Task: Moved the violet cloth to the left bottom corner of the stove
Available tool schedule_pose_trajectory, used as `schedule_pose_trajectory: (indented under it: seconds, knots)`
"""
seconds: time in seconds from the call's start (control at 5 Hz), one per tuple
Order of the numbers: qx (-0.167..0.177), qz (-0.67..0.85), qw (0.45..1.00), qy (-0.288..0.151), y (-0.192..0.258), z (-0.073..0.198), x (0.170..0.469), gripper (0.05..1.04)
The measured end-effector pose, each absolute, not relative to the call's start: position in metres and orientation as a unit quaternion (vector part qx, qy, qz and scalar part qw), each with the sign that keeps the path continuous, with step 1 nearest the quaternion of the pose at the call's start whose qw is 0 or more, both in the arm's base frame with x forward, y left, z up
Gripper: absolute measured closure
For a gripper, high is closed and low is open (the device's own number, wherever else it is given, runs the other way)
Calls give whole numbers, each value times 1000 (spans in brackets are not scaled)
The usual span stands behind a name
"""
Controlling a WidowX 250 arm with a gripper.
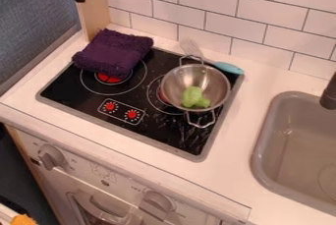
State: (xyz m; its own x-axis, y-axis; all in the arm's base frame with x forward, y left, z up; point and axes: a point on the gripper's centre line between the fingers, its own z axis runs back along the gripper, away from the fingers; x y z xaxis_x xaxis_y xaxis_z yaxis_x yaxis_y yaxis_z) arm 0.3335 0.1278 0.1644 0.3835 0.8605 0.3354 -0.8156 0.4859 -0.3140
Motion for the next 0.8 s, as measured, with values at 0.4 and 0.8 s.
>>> schedule_pose_trajectory:
  seconds: [0.4, 0.8]
  knots:
    - [-37, 512, 835, -198, 139, 145, 354, 83]
    - [-41, 525, 832, -172, 177, 125, 391, 83]
